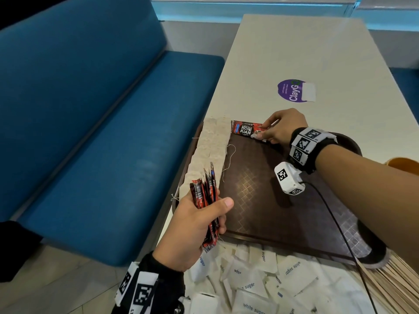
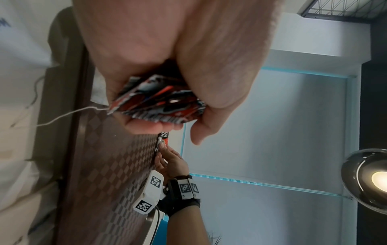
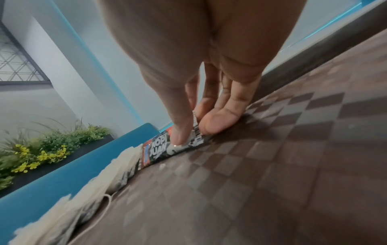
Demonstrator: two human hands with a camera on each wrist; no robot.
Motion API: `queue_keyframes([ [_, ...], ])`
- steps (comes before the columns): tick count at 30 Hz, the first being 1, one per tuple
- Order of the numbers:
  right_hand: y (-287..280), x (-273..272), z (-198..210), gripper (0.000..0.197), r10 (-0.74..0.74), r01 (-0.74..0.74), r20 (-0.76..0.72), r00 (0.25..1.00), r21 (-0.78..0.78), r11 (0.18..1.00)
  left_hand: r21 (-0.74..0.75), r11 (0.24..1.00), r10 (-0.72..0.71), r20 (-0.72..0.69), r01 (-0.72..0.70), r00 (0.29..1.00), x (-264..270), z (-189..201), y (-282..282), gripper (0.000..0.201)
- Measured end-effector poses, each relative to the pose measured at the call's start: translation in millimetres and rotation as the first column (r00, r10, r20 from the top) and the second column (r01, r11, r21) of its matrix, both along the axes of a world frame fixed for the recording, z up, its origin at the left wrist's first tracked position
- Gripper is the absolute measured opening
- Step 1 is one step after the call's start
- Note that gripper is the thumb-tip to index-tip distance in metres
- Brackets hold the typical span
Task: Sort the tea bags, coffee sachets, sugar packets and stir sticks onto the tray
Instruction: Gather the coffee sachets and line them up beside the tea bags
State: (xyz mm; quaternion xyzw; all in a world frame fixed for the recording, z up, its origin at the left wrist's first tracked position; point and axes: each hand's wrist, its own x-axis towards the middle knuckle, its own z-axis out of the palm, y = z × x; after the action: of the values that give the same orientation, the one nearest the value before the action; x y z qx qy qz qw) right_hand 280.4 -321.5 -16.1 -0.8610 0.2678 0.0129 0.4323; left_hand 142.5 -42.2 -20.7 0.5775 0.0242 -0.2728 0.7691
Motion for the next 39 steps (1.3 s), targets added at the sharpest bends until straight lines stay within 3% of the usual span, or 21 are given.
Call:
queue_keyframes([
  [4,2.8,-1.0,1.9,0.049,0.001,0.000,0.010,1.000,-0.047,0.999,0.011,1.000,-0.001,0.003,0.001,1.000,0.1,-0.5,-0.6,0.033],
  [13,-3.0,1.3,0.6,0.038,0.043,-0.044,-0.007,0.999,-0.137,0.990,0.002,1.000,-0.002,-0.016,0.002,1.000,0.8,2.5,0.4,0.031],
  [21,12.2,-23.0,20.7,0.021,0.106,-0.083,0.132,0.986,-0.174,0.981,-0.196,0.980,0.017,-0.119,-0.040,0.993,-0.3,18.3,-1.0,0.032],
  [26,50.5,-78.4,58.2,0.012,0.264,-0.285,0.252,0.931,0.053,0.957,-0.230,0.972,0.016,-0.156,-0.052,0.988,-8.7,28.7,-4.2,0.014],
  [29,66.9,-113.8,71.6,0.012,0.342,-0.404,0.296,0.892,0.183,0.896,-0.231,0.973,-0.016,-0.134,-0.015,0.991,-15.3,34.5,-3.4,0.022],
  [31,73.0,-131.4,73.4,0.023,0.395,-0.463,0.288,0.872,0.227,0.857,-0.232,0.972,-0.055,-0.108,0.028,0.993,-18.8,38.9,-3.5,0.026],
  [34,76.2,-150.1,71.8,0.044,0.406,-0.486,0.287,0.868,0.315,0.816,-0.172,0.979,-0.114,-0.043,0.105,0.993,-22.5,39.6,-3.2,0.024],
  [39,71.3,-170.8,70.9,0.030,0.348,-0.490,0.379,0.858,0.398,0.776,-0.136,0.986,-0.107,-0.043,0.100,0.993,-28.9,34.9,-4.7,0.023],
])
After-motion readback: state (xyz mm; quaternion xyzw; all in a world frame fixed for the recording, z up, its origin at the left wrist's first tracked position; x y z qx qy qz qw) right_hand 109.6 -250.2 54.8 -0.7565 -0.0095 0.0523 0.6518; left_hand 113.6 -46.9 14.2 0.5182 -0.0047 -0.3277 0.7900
